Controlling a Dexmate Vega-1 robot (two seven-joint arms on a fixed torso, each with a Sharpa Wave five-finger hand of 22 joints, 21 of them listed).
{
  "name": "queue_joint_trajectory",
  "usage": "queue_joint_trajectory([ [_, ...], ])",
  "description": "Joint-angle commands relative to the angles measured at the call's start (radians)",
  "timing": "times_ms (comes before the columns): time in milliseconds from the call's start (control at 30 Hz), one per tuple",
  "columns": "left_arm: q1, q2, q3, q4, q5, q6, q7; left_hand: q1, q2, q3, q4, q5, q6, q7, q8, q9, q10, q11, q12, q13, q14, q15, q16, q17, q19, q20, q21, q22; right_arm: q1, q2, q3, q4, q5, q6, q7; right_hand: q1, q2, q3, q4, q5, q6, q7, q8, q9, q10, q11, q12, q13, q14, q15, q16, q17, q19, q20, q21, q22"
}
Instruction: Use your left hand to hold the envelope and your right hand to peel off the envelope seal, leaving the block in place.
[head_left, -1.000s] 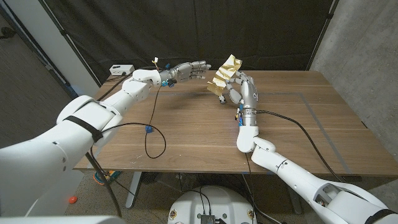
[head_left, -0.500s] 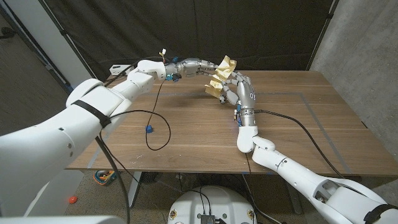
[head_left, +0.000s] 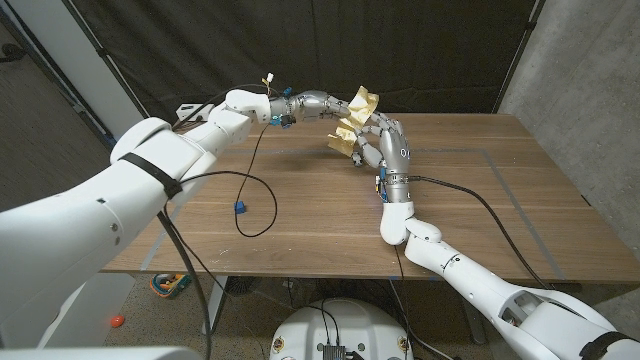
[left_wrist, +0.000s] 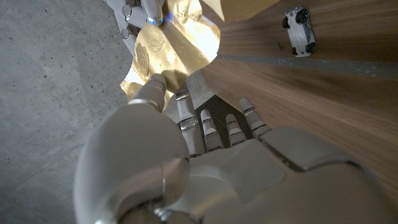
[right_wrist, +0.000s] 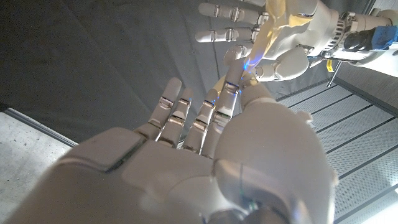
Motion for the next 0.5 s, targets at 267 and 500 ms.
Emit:
queue_joint_trajectory([
  [267,0.028,-0.01,-0.025,-0.014,-0.018,-0.035,0.043,0.072,0.029,0.041,-0.011,-0.002,0.271,-0.021,0.088,0.011,0.153,-0.071,0.035,-0.017,0.102,-0.059,0.037,-0.006,0.063,-0.014,0.016,0.0,0.015,0.013,-0.002,0.016,-0.011,0.012,-0.001,0.002,-0.014,-0.008,-0.004,0.011,0.041,-0.029,0.004,-0.005,0.012,0.0,0.0,0.005,0.011,-0.172,-0.004,0.006,0.003,-0.141,0.013,-0.008],
  [500,0.043,-0.004,-0.038,-0.031,-0.028,-0.042,0.06,0.076,0.037,0.046,-0.009,-0.001,0.27,-0.026,0.092,0.019,0.147,-0.069,0.029,-0.017,0.1,-0.061,0.037,-0.004,0.062,-0.014,0.015,0.0,0.023,0.004,-0.015,0.019,0.084,0.032,0.02,-0.136,-0.074,-0.072,0.045,-0.01,-0.058,-0.065,-0.056,-0.05,0.014,0.026,-0.003,0.006,0.038,-0.143,-0.005,0.012,0.009,-0.073,0.05,-0.052],
])
